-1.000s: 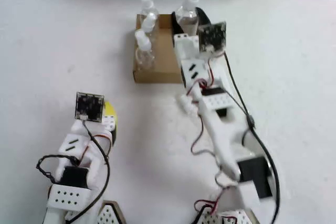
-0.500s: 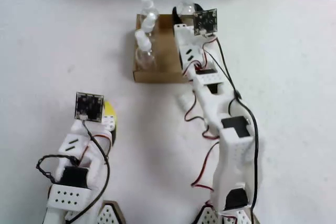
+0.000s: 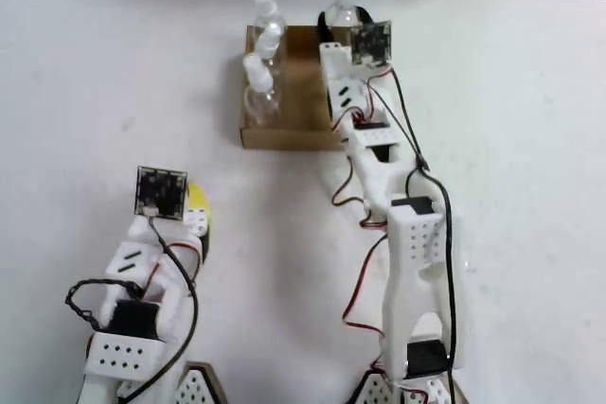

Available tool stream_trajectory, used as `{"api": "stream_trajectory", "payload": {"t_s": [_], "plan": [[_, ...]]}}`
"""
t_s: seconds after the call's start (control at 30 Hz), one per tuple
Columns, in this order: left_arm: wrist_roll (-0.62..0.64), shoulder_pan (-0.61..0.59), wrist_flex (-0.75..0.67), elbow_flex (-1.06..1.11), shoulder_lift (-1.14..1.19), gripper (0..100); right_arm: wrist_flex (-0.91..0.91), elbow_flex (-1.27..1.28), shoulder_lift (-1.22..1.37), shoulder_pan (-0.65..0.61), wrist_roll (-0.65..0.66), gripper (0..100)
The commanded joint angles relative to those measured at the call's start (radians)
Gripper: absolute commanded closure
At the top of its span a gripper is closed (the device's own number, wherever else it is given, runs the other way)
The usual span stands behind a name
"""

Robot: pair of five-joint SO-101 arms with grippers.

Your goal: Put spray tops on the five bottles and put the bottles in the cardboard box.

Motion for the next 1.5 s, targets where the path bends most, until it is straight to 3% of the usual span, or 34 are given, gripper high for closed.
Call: {"api": "stream_trajectory", "payload": {"t_s": [0.0,1.47], "plan": [[-0.011,-0.01,-0.028,-0.003,-0.015,98,-0.079,-0.051,0.004,-0.004,0.071,98.4],[-0.011,-0.01,-0.032,-0.003,-0.015,98,-0.101,-0.109,0.107,-0.001,0.011,98.5]]}}
